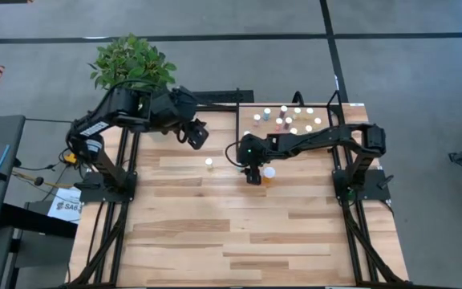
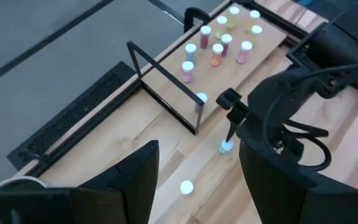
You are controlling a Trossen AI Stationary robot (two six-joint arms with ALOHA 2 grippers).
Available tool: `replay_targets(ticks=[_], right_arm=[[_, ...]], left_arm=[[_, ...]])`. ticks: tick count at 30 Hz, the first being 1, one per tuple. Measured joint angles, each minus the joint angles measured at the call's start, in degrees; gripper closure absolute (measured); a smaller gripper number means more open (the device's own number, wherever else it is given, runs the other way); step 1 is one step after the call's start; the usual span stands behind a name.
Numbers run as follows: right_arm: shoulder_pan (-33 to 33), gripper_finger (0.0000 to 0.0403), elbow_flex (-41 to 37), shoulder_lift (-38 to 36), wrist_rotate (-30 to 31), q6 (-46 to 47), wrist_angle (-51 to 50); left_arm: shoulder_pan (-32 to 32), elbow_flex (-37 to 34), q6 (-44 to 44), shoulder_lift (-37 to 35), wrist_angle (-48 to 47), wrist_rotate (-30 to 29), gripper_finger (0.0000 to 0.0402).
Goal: Pick and place medicine bottles onto shelf by color
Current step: Put the blue pill bottle on the shelf
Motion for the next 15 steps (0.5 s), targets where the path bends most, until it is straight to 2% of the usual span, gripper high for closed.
replay_targets(ticks=[10, 15], right_arm=[[-0.04, 0.0161, 0.11, 1.46, 1.55, 2.02, 3.25], [-0.06, 0.0163, -0.07, -0.16, 1.61, 3.66, 3.46]], left_arm=[[-1.27, 0.00, 2.24, 0.10, 0.01, -0.31, 0.0192], [-1.29, 0.00, 2.53, 0.10, 0.01, -0.60, 0.0192]])
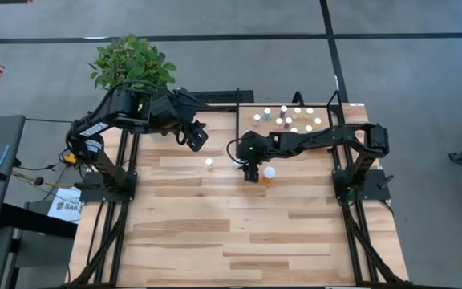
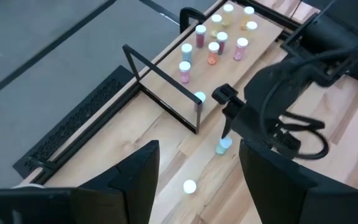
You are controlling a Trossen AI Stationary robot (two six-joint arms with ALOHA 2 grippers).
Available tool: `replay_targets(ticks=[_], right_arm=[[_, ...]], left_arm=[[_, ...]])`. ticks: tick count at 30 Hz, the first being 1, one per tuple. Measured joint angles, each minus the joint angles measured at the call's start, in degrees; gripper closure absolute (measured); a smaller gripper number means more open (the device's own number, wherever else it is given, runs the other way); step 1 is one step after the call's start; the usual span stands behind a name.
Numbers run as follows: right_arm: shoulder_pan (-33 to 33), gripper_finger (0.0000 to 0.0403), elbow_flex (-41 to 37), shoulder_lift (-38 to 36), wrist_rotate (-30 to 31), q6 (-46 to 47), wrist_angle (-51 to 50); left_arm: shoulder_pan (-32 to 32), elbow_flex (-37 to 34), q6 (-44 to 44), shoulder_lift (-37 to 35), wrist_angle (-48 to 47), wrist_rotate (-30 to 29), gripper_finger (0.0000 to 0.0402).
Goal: Pick and place medicine bottles onto shelf by color
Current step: Put the blue pill bottle on the shelf
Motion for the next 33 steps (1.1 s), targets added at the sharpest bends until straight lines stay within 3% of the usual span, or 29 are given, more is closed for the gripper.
replay_targets(ticks=[9, 20, 24, 33], right_arm=[[0.00, 0.0174, 0.02, -2.22, 0.00, 0.52, 1.36], [0.00, 0.0174, 0.02, 2.69, 0.92, 1.36, 4.93], [-0.01, 0.0174, 0.02, 2.73, 3.99, 1.36, 4.99], [-0.02, 0.0174, 0.02, 2.73, 4.22, 1.38, 5.27]], left_arm=[[0.00, 0.00, 1.06, 0.00, 0.00, -0.42, 0.0192], [0.00, 0.00, 1.06, 0.00, 0.00, -0.44, 0.0192], [0.00, 0.00, 1.06, 0.00, 0.02, -0.44, 0.0192], [0.02, 0.00, 2.14, 0.00, 0.00, -0.43, 0.0192]])
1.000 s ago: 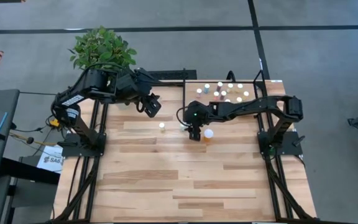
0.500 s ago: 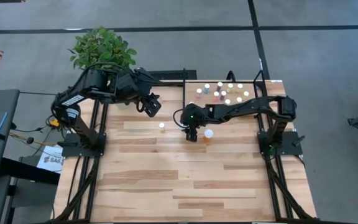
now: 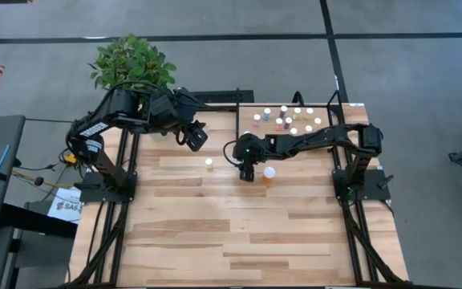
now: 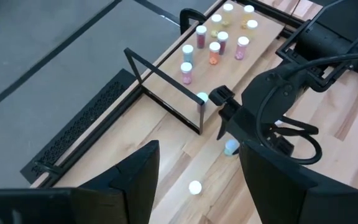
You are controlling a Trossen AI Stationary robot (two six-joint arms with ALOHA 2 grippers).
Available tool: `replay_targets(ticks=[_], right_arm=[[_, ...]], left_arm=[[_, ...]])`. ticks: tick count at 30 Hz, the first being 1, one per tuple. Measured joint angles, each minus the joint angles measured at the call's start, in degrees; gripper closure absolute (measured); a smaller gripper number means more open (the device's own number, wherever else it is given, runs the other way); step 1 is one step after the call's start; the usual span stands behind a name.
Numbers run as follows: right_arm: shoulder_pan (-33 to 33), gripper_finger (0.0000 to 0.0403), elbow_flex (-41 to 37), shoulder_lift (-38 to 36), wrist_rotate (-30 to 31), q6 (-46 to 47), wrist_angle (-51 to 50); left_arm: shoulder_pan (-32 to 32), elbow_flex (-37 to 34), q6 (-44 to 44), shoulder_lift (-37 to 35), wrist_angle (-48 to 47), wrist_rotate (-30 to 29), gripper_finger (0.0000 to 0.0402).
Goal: Pick and place medicine bottles onto shelf by color
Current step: Put the blue pill bottle on the shelf
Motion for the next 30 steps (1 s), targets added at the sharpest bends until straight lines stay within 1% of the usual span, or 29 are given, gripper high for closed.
replay_targets(ticks=[9, 16, 26, 28, 30], right_arm=[[-0.07, 0.0174, 0.00, 0.00, -0.02, 0.42, -2.73], [-0.07, 0.0174, 0.00, 0.00, -0.04, 2.02, -2.51], [-0.07, 0.0174, 0.01, 0.04, -0.28, 6.24, -4.43], [-0.07, 0.0175, 0.18, 1.40, -0.29, 6.37, -3.11], [-0.07, 0.0175, 0.00, 2.43, -0.36, 7.08, -3.99]], left_arm=[[0.00, 0.00, 0.25, 0.00, 0.00, 0.01, 0.0192], [0.00, 0.00, 0.25, 0.00, 0.00, 0.01, 0.0192], [0.00, 0.00, 0.72, 0.00, 0.00, 0.01, 0.0192], [0.00, 0.00, 0.86, 0.00, 0.00, 0.01, 0.0192], [0.00, 0.00, 0.86, 0.00, 0.00, 0.00, 0.0192]])
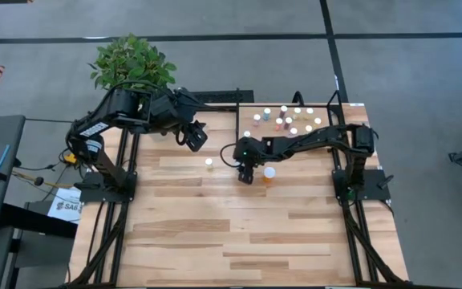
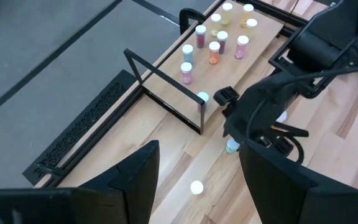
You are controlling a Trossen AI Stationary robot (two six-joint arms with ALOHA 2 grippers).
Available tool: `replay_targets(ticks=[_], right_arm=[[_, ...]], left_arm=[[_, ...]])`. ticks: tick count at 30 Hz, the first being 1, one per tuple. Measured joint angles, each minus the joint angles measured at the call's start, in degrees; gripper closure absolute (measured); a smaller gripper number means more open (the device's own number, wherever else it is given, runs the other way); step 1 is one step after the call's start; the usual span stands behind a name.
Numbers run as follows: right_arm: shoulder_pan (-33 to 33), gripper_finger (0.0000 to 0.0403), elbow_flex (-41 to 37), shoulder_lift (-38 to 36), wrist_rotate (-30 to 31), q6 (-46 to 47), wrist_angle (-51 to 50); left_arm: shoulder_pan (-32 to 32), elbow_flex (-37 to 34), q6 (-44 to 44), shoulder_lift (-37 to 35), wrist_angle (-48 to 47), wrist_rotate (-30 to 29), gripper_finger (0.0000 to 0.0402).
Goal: Pick and place medicine bottles onto shelf by color
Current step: Put the blue pill bottle on the shelf
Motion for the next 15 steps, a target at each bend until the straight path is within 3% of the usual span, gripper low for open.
replay_targets(ticks=[8, 15], right_arm=[[0.07, 0.0178, 0.04, 1.11, 0.05, 0.61, 1.33], [0.08, 0.0203, 0.04, 1.11, 0.10, 0.89, 1.88]], left_arm=[[0.00, 0.00, 0.21, -0.02, 0.01, -0.01, 0.0192], [0.00, 0.00, 0.22, -0.02, 0.02, -0.07, 0.0192]])
